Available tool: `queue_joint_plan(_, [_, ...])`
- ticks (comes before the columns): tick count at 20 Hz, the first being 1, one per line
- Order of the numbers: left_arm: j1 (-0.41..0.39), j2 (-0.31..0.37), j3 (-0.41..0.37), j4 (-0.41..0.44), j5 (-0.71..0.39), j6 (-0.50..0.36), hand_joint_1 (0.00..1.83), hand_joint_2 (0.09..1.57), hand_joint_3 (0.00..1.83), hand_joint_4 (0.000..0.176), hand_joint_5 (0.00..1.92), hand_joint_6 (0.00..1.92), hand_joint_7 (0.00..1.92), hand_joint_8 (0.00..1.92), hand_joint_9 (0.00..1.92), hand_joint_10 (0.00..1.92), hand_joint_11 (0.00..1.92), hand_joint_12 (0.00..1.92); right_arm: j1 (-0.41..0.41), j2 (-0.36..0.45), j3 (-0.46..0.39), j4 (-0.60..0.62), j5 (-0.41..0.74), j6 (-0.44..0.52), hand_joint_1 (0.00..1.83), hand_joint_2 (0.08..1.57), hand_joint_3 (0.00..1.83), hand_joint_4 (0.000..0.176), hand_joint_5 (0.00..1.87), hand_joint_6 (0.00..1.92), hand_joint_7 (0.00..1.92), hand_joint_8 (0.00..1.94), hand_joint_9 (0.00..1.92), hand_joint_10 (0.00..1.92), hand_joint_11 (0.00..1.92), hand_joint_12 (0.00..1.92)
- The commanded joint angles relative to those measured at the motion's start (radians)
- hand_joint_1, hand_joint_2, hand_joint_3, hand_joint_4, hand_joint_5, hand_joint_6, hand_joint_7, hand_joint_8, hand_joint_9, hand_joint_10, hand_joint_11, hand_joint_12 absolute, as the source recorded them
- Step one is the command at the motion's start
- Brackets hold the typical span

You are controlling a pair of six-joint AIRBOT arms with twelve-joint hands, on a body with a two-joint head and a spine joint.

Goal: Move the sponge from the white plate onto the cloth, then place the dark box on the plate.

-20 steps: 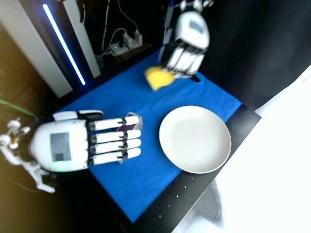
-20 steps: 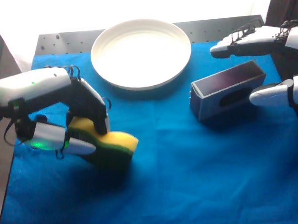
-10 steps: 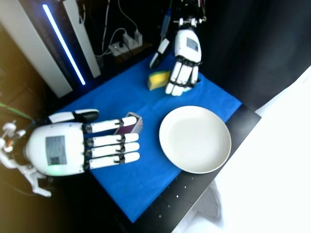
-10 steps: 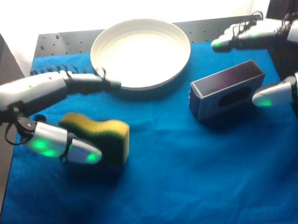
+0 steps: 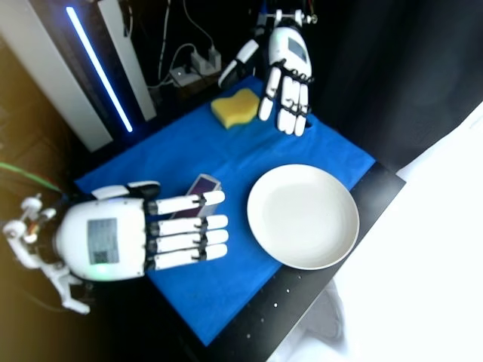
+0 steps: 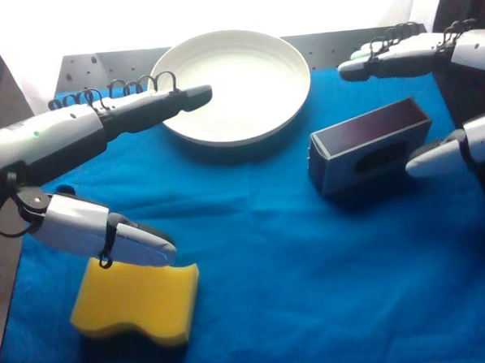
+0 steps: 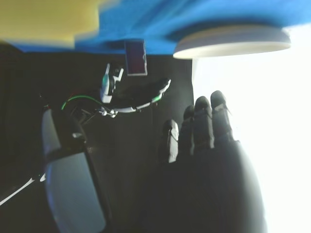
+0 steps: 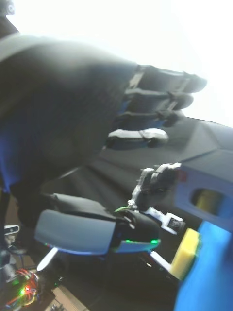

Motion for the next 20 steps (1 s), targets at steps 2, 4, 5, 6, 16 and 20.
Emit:
queue_joint_plan(2, [0.004,0.002,-0.006,-0.039,-0.125,-0.003,0.77,0.78,0.0,0.176,0.06,0.0,0.09,0.0,0.1,0.0,0.01,0.05,0.031,-0.014,0.009,0.027,0.048,0.007,1.02,0.92,0.0,0.056,0.41,0.0,0.39,0.0,0.35,0.01,0.25,0.16])
queue_joint_plan(4, [0.013,0.002,-0.007,-0.05,-0.132,-0.002,0.73,0.78,0.0,0.176,0.05,0.0,0.11,0.0,0.13,0.0,0.0,0.21,0.041,-0.03,0.021,0.017,0.036,0.007,1.09,0.97,0.0,0.019,0.56,0.01,0.55,0.01,0.5,0.01,0.28,0.44])
queue_joint_plan(5, [0.015,0.002,-0.008,-0.052,-0.132,-0.002,0.72,0.78,0.0,0.176,0.05,0.0,0.12,0.0,0.13,0.0,0.0,0.21,0.047,-0.036,0.025,0.018,0.036,0.007,1.13,0.99,0.0,0.0,0.69,0.01,0.66,0.01,0.61,0.02,0.33,0.53])
queue_joint_plan(6, [0.017,0.002,-0.008,-0.054,-0.132,-0.002,0.7,0.77,0.0,0.176,0.06,0.0,0.12,0.0,0.14,0.0,0.0,0.25,0.054,-0.042,0.03,0.018,0.036,0.007,1.17,1.01,0.0,0.0,0.83,0.01,0.76,0.01,0.74,0.03,0.39,0.69])
queue_joint_plan(16, [0.059,0.002,-0.016,-0.107,-0.169,0.011,0.7,0.77,0.0,0.176,0.07,0.0,0.15,0.0,0.17,0.0,0.0,0.3,0.077,-0.053,0.017,0.058,0.139,0.007,1.25,1.09,0.0,0.0,0.96,0.99,1.14,0.8,1.04,0.86,0.88,1.21])
queue_joint_plan(20, [0.098,0.003,-0.033,-0.172,-0.234,0.039,0.77,0.78,0.0,0.161,0.05,0.0,0.08,0.0,0.12,0.0,0.0,0.28,0.198,-0.048,0.012,0.042,0.195,0.005,1.37,1.1,0.0,0.0,0.94,1.17,1.03,0.74,0.99,1.05,0.88,1.14])
